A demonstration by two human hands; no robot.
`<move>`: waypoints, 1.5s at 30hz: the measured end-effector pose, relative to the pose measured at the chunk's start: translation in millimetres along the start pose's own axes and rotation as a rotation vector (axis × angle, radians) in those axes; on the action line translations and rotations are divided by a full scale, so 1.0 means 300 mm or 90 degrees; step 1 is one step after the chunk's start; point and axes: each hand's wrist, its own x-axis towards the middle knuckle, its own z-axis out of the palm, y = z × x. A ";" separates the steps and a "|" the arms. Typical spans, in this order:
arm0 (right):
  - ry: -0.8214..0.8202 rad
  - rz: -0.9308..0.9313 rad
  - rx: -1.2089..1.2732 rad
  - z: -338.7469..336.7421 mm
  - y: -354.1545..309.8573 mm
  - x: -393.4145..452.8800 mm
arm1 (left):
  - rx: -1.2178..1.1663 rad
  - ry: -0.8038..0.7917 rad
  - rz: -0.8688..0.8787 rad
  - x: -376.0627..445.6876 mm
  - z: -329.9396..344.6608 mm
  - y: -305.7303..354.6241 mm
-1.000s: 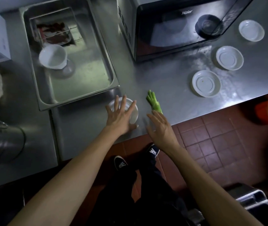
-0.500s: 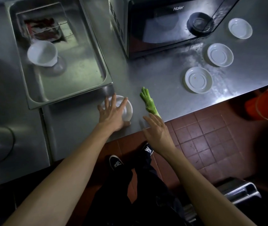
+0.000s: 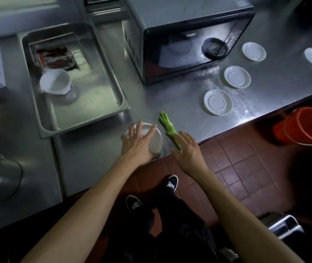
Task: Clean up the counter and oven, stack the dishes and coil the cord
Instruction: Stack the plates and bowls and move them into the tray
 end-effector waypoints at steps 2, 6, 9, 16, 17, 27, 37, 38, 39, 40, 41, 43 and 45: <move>0.018 0.017 -0.001 -0.029 0.016 -0.005 | -0.003 0.003 0.014 0.009 -0.024 0.032; -0.007 0.109 -0.035 -0.072 0.088 0.012 | 0.006 0.017 0.038 0.056 -0.065 0.103; -0.027 0.139 -0.050 -0.110 0.156 0.045 | 0.010 0.018 0.060 0.116 -0.078 0.160; -0.051 0.194 -0.059 -0.202 0.343 0.168 | 0.029 -0.011 0.069 0.282 -0.093 0.310; -0.054 0.194 -0.067 -0.215 0.374 0.193 | 0.036 -0.013 0.066 0.311 -0.093 0.330; -0.119 0.179 -0.141 -0.329 0.707 0.469 | 0.076 -0.058 0.033 0.589 -0.074 0.555; -0.244 0.110 -0.207 -0.305 0.822 0.644 | 0.074 -0.064 -0.036 0.662 -0.056 0.610; -0.252 0.102 -0.213 -0.302 0.824 0.654 | 0.075 -0.065 -0.040 0.663 -0.056 0.610; -0.257 0.094 -0.217 -0.300 0.825 0.660 | 0.077 -0.067 -0.043 0.664 -0.056 0.610; -0.262 0.089 -0.220 -0.299 0.826 0.664 | 0.079 -0.068 -0.046 0.665 -0.057 0.610; -0.266 0.084 -0.222 -0.299 0.826 0.667 | 0.080 -0.070 -0.051 0.665 -0.057 0.611; -0.272 0.077 -0.225 -0.300 0.828 0.674 | 0.084 -0.075 -0.058 0.666 -0.058 0.612; -0.276 0.071 -0.226 -0.302 0.832 0.680 | 0.085 -0.077 -0.063 0.667 -0.058 0.613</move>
